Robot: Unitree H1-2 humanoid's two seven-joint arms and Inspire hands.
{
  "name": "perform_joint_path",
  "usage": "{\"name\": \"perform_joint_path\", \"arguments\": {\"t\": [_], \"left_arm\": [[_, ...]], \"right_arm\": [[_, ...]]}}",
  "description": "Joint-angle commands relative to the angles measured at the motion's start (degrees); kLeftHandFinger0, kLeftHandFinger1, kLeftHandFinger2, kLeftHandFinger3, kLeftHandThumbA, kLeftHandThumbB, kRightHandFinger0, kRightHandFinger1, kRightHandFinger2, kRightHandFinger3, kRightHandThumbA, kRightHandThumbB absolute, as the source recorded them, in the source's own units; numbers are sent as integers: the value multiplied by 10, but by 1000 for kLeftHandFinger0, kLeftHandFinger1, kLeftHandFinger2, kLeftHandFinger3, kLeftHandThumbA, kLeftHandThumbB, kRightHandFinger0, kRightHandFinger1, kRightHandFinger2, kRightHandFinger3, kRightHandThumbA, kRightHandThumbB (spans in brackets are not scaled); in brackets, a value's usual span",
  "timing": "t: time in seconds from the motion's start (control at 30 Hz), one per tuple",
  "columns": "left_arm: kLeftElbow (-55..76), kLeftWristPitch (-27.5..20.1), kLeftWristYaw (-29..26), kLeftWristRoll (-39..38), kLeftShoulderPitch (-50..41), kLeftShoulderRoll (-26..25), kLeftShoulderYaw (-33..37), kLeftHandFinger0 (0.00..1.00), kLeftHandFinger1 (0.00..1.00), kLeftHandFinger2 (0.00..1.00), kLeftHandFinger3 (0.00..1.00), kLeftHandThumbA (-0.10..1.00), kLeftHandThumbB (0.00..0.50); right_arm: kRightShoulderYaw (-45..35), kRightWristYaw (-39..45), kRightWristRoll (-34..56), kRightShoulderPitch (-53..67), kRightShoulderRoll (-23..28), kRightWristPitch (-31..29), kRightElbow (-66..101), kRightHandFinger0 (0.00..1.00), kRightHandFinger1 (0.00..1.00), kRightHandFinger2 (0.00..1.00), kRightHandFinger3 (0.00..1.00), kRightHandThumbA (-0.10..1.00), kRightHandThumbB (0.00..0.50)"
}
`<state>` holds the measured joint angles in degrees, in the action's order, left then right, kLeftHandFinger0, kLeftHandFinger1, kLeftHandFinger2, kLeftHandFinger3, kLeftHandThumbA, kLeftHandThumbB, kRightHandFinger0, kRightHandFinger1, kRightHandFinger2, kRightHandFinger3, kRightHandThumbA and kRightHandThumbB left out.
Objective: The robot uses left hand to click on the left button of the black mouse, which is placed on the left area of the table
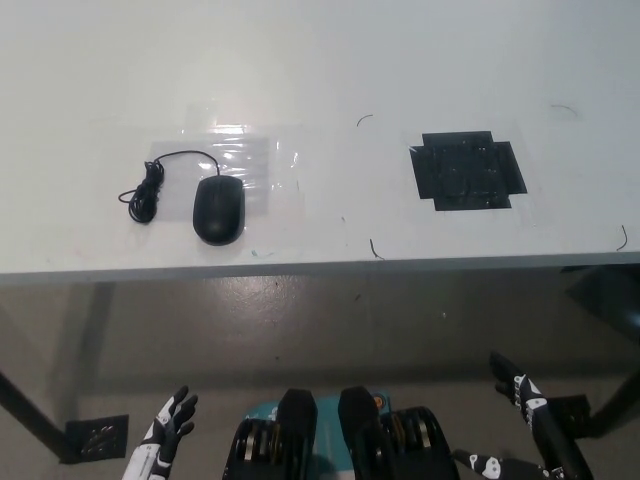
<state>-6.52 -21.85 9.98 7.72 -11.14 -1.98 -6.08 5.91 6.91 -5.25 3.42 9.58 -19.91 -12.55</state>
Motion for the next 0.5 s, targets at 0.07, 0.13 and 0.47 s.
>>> {"name": "perform_joint_path", "arguments": {"t": [0.07, 0.13, 0.47], "left_arm": [[23, 10, -24, 2, -7, -7, 6, 1000, 1000, 1000, 1000, 1000, 239], [22, 10, -26, 6, -6, -9, 8, 1000, 1000, 1000, 1000, 1000, 239], [20, 10, -30, 2, -6, -14, 12, 1000, 1000, 1000, 1000, 1000, 223]], "right_arm": [[-7, -5, 13, 0, -7, -29, 13, 1000, 1000, 1000, 1000, 1000, 171], [-7, -5, 12, 0, -8, -26, 15, 1000, 1000, 1000, 1000, 1000, 176], [-6, -3, 12, -1, -9, -25, 11, 1000, 1000, 1000, 1000, 1000, 176]]}}
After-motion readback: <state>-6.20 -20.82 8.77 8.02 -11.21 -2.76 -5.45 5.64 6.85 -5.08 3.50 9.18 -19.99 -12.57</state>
